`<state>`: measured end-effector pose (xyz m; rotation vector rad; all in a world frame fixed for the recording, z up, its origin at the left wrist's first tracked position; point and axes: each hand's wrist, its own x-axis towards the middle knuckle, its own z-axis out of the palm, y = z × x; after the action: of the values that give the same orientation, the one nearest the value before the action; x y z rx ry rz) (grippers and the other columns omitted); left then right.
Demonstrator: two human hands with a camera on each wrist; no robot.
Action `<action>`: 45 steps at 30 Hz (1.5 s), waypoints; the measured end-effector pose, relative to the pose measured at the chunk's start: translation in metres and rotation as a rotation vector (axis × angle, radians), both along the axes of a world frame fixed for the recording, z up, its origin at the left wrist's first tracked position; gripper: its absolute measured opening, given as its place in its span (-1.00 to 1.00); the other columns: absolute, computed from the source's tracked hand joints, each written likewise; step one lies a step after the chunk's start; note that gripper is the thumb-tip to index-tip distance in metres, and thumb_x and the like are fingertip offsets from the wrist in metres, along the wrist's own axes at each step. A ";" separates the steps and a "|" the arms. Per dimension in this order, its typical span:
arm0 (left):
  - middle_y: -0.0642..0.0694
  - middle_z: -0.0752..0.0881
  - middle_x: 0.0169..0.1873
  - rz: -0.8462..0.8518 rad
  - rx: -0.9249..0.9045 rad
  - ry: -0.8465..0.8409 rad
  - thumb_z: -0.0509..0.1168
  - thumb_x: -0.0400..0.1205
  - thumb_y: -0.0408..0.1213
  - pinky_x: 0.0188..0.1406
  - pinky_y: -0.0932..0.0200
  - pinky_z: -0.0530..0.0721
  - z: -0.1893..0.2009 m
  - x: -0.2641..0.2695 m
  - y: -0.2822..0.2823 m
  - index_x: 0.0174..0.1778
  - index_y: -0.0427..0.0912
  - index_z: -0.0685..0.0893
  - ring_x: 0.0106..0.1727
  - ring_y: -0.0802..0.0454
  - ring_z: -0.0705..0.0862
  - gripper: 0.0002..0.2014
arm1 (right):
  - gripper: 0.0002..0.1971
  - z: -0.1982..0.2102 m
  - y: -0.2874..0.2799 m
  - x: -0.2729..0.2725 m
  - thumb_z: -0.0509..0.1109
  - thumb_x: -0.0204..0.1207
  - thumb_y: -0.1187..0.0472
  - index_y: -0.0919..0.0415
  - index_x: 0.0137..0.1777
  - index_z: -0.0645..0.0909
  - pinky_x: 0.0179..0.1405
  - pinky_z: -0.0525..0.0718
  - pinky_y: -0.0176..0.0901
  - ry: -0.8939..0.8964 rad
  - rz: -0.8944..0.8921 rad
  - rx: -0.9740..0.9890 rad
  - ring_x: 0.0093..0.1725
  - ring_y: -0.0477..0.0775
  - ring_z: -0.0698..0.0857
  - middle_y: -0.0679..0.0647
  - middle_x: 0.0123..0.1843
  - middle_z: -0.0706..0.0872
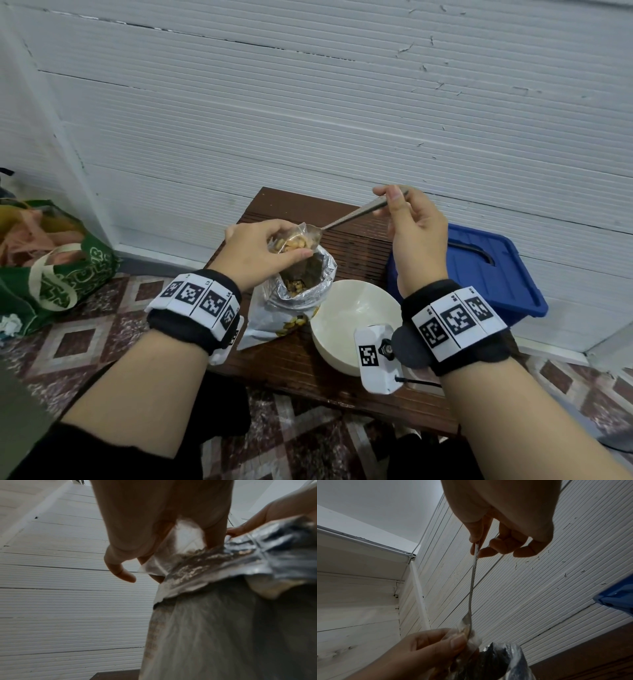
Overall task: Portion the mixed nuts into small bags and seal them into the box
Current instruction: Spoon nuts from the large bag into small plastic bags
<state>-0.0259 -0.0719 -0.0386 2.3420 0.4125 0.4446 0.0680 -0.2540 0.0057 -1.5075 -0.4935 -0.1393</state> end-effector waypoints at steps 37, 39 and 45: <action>0.22 0.74 -0.09 -0.015 -0.166 -0.107 0.38 0.40 0.21 0.08 0.32 0.58 -0.004 -0.005 0.006 0.20 0.06 0.66 0.07 0.24 0.66 -0.50 | -0.76 -0.060 0.023 -0.010 0.26 0.66 0.20 0.15 -0.16 0.73 -0.13 0.61 -0.11 -0.047 -0.042 -0.472 -0.22 -0.03 0.68 0.02 -0.28 0.75; 0.26 0.72 -0.11 -0.003 -0.154 -0.102 0.42 0.47 0.10 -0.03 0.46 0.51 -0.002 -0.006 0.007 0.19 0.06 0.65 0.03 0.31 0.63 -0.60 | -0.75 -0.057 0.023 -0.008 0.25 0.67 0.19 0.15 -0.17 0.72 -0.19 0.53 -0.18 0.000 -0.093 -0.449 -0.31 -0.08 0.62 0.04 -0.31 0.73; 0.26 0.70 -0.14 0.027 -0.159 -0.145 0.45 0.51 -0.02 -0.16 0.62 0.49 0.005 -0.011 0.010 0.11 0.09 0.64 -0.13 0.49 0.62 -0.72 | -0.72 -0.044 0.018 0.004 0.21 0.69 0.16 0.17 -0.15 0.72 -0.46 0.46 -0.39 0.079 -0.220 -0.413 -0.45 -0.10 0.51 0.15 -0.26 0.76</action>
<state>-0.0365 -0.0616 -0.0334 2.1373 0.3963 0.5690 0.0721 -0.2355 -0.0380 -1.9640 -0.3014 -0.1550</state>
